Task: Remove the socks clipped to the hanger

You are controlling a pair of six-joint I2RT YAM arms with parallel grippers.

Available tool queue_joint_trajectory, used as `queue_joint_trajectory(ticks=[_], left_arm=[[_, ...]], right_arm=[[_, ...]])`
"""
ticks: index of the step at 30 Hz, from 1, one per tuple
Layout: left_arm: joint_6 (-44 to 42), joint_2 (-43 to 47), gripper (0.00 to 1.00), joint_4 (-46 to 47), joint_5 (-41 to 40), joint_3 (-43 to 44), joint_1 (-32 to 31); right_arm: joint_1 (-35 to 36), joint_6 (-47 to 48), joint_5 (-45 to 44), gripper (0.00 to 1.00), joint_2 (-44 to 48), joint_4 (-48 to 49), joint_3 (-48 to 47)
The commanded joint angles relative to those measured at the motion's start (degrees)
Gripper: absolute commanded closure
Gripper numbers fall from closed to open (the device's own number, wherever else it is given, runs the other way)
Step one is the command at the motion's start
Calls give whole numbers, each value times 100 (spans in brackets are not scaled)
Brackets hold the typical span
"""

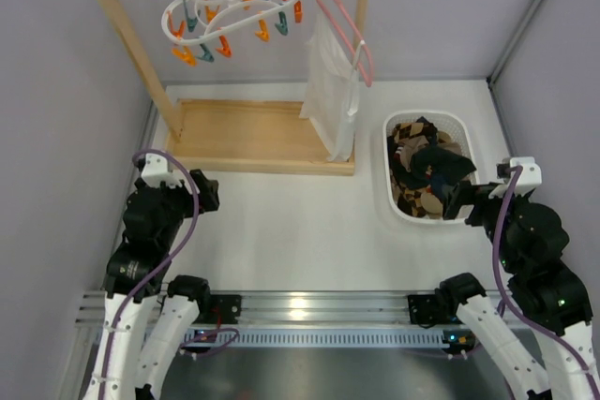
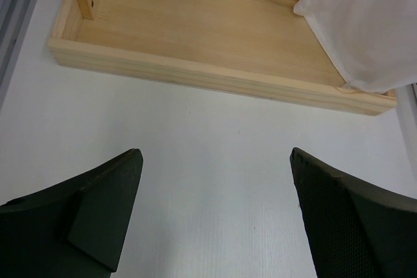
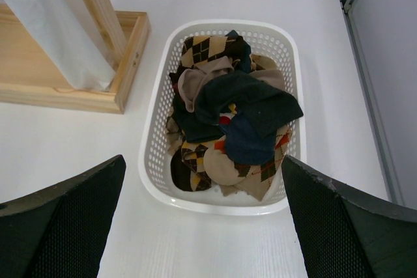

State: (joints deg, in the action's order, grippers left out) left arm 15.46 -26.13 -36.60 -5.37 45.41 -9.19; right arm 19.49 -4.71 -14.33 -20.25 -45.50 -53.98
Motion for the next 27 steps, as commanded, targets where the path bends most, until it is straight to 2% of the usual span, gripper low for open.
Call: queue_joint_trajectory(ticks=[1,10,27], left_arm=[[-61,-24,2,311,36,-23,-30],[-52,20,2,311,-52,-41,-293],[-35,64,2,303,-131,-50,-303]], right_arm=[[91,-83,-123,1,-102,-3,-8],[91,-83,-158,1,12,58,45],[108,-83,-141,1,65,50,27]])
